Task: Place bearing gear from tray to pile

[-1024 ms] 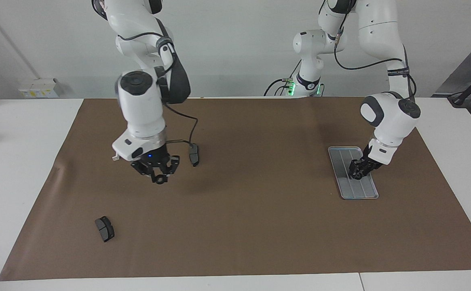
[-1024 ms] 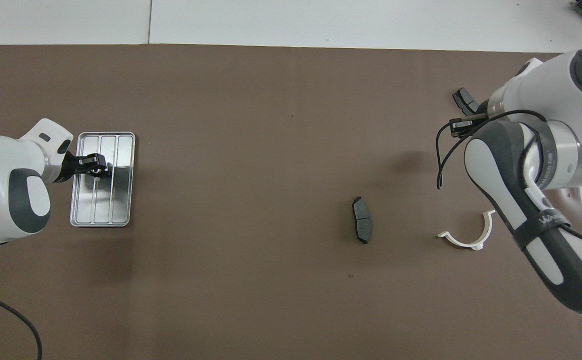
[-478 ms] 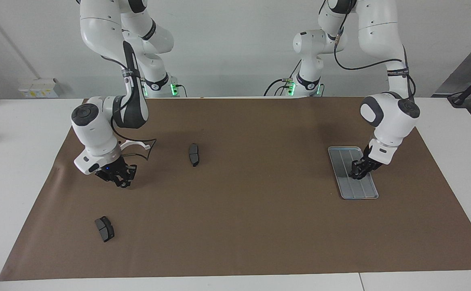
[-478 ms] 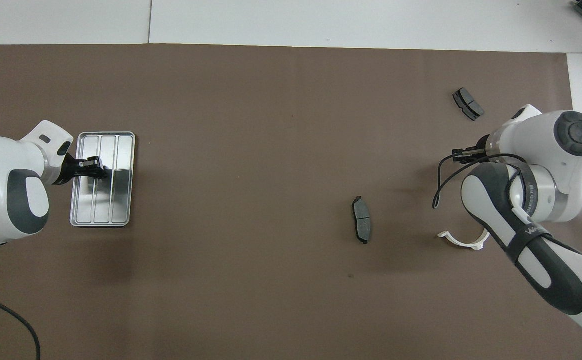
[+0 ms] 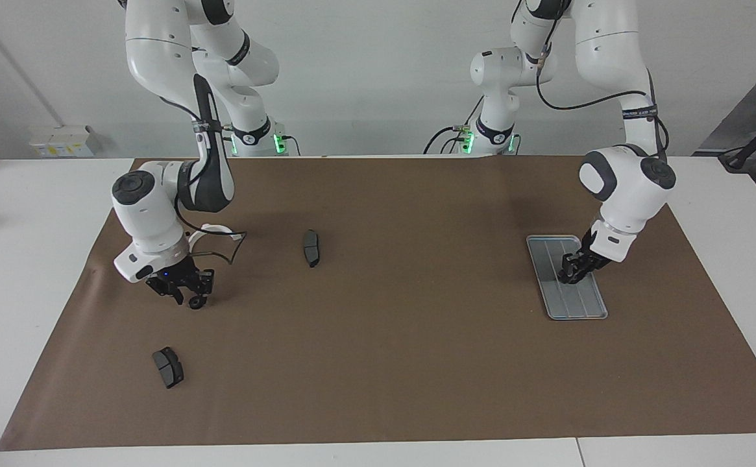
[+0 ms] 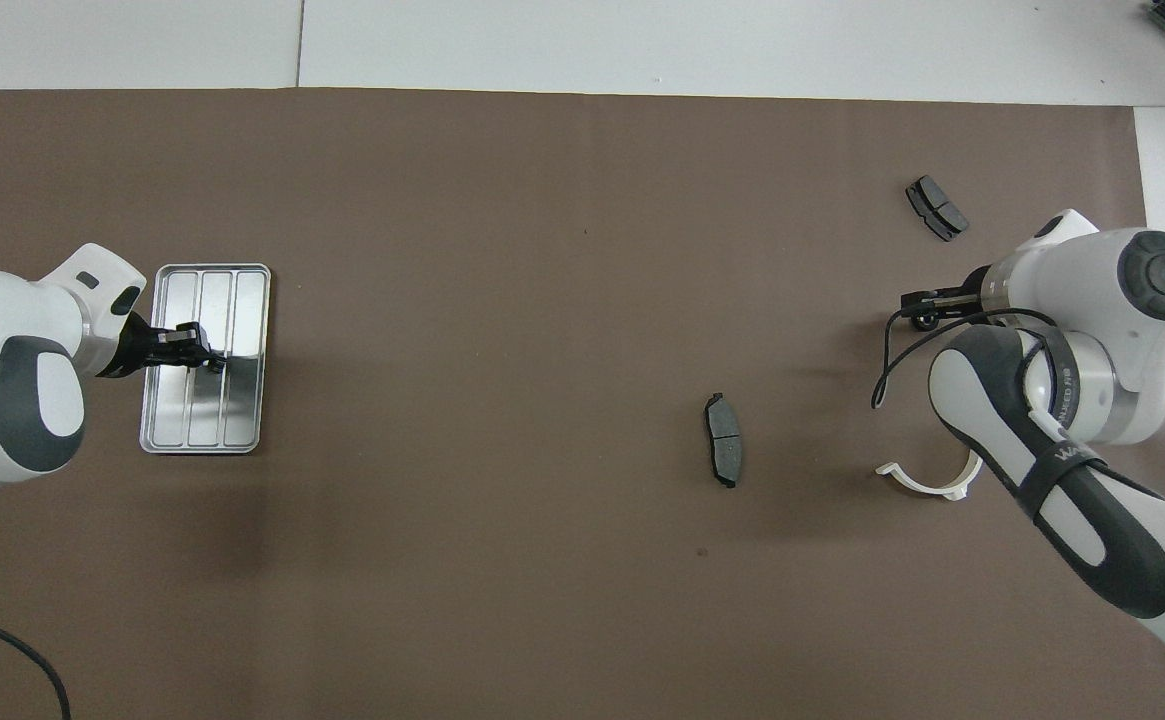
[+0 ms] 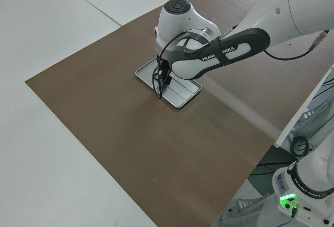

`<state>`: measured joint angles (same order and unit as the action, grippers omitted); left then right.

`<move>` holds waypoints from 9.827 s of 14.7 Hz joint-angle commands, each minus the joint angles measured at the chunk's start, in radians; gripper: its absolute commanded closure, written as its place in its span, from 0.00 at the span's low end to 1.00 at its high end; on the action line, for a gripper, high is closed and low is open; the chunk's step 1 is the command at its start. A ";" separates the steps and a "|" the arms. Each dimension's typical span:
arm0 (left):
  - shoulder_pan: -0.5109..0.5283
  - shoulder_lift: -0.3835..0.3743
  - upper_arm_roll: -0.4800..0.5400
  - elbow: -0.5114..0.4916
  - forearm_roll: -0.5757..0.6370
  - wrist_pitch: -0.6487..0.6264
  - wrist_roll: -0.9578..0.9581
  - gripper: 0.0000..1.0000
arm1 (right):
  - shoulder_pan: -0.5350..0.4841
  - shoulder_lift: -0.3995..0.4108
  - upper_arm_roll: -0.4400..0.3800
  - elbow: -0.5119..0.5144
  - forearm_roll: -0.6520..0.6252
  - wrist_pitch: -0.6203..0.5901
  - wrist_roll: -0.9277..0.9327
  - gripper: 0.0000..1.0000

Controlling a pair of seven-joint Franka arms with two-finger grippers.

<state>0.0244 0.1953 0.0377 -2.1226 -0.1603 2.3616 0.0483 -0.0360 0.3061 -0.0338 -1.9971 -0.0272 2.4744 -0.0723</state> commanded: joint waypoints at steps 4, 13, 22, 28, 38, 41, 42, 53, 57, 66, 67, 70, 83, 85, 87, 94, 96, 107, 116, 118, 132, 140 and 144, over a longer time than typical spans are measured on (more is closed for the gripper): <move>-0.106 -0.050 0.002 -0.014 -0.001 -0.074 -0.112 1.00 | -0.005 -0.068 0.031 0.193 0.021 -0.288 0.012 0.00; -0.351 0.033 0.002 0.149 0.068 0.051 -0.316 1.00 | -0.005 -0.143 0.083 0.281 0.075 -0.466 0.184 0.00; -0.583 0.285 0.001 0.484 0.071 0.073 -0.612 1.00 | -0.004 -0.145 0.115 0.248 0.075 -0.433 0.256 0.00; -0.627 0.371 -0.010 0.538 0.061 0.194 -0.648 1.00 | 0.033 -0.119 0.117 0.212 0.075 -0.325 0.256 0.00; -0.661 0.361 -0.012 0.469 0.059 0.294 -0.642 0.00 | 0.130 -0.032 0.118 0.196 0.076 -0.155 0.316 0.00; -0.649 0.334 0.002 0.464 0.061 0.165 -0.639 0.00 | 0.183 0.002 0.118 0.196 0.076 -0.071 0.347 0.00; -0.627 0.316 0.002 0.458 0.064 0.124 -0.630 0.00 | 0.205 0.020 0.118 0.198 0.076 -0.027 0.373 0.00; -0.325 0.041 0.002 0.184 0.073 -0.070 -0.322 0.00 | 0.446 0.293 0.100 0.391 -0.132 0.124 0.509 0.00; -0.204 0.016 0.002 0.113 0.071 -0.067 -0.211 0.00 | 0.493 0.364 0.101 0.471 -0.362 0.084 0.632 0.00; -0.083 -0.022 0.002 -0.080 0.071 0.096 -0.065 0.24 | 0.515 0.369 0.103 0.445 -0.388 0.087 0.644 0.12; -0.081 -0.022 0.002 -0.085 0.071 0.094 -0.067 0.27 | 0.513 0.369 0.103 0.442 -0.388 0.087 0.644 0.20; -0.081 -0.033 0.002 -0.108 0.071 0.096 -0.065 0.38 | 0.515 0.369 0.104 0.439 -0.385 0.087 0.644 0.43; -0.128 -0.001 0.001 0.090 0.071 0.032 -0.076 1.00 | 0.524 0.375 0.104 0.440 -0.381 0.080 0.643 0.81; -0.161 0.016 0.001 0.140 0.071 0.024 -0.120 1.00 | 0.521 0.375 0.104 0.443 -0.379 0.078 0.643 1.00; -0.201 0.029 0.001 0.157 0.071 0.034 -0.139 1.00 | 0.513 0.375 0.106 0.460 -0.369 0.063 0.640 1.00; -0.369 0.130 0.002 0.334 0.070 0.024 -0.368 1.00 | 0.285 0.092 0.146 0.388 -0.166 -0.234 0.426 1.00; -0.455 0.200 0.004 0.421 0.073 0.024 -0.491 1.00 | 0.201 0.010 0.146 0.307 -0.111 -0.271 0.279 1.00; -0.623 0.397 -0.007 0.589 0.057 0.263 -0.680 1.00 | 0.055 -0.122 0.144 -0.155 -0.082 0.031 0.074 1.00; -0.659 0.394 -0.039 0.510 0.034 0.354 -0.668 0.74 | 0.016 -0.117 0.144 -0.085 -0.080 0.003 0.100 0.00; -0.678 0.389 -0.039 0.503 0.033 0.367 -0.677 0.07 | 0.024 -0.113 0.144 -0.004 -0.080 -0.029 0.144 0.00; -0.427 -0.051 -0.021 0.139 0.042 -0.022 -0.352 0.00 | 0.339 0.238 0.150 0.380 -0.025 0.086 0.393 0.00; -0.155 -0.217 -0.019 0.150 0.044 -0.352 -0.050 0.00 | 0.400 0.335 0.155 0.413 -0.330 0.086 0.549 0.28; -0.075 -0.221 -0.018 0.255 0.109 -0.461 -0.005 0.00 | 0.413 0.344 0.155 0.396 -0.324 0.086 0.559 0.51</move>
<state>-0.0706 -0.0273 0.0311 -1.9212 -0.0944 1.9668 0.0338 0.3777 0.6390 0.1146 -1.6021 -0.3341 2.5556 0.4721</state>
